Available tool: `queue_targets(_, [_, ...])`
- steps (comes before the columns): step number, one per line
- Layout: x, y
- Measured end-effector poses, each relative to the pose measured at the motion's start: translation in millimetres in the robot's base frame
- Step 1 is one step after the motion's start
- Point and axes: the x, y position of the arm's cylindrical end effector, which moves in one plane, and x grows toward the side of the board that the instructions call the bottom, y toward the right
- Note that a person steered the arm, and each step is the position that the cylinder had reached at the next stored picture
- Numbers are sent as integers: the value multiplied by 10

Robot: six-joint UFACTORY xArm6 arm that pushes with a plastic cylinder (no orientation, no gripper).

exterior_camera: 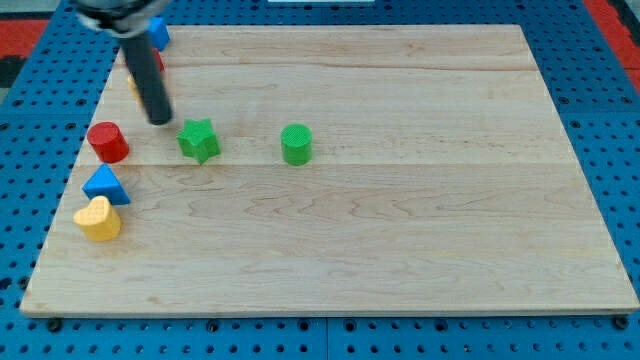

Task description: Move the red star to the top of the green circle

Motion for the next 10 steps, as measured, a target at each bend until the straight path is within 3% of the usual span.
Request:
queue_targets(1, [-107, -786])
queue_targets(2, [-397, -786])
queue_targets(3, [-974, -701])
queue_targets(4, [-1137, -84])
queue_targets(5, [-824, 646])
queue_targets(7, [-807, 487])
queue_targets(9, [-564, 1065])
queue_targets(10, [-617, 666])
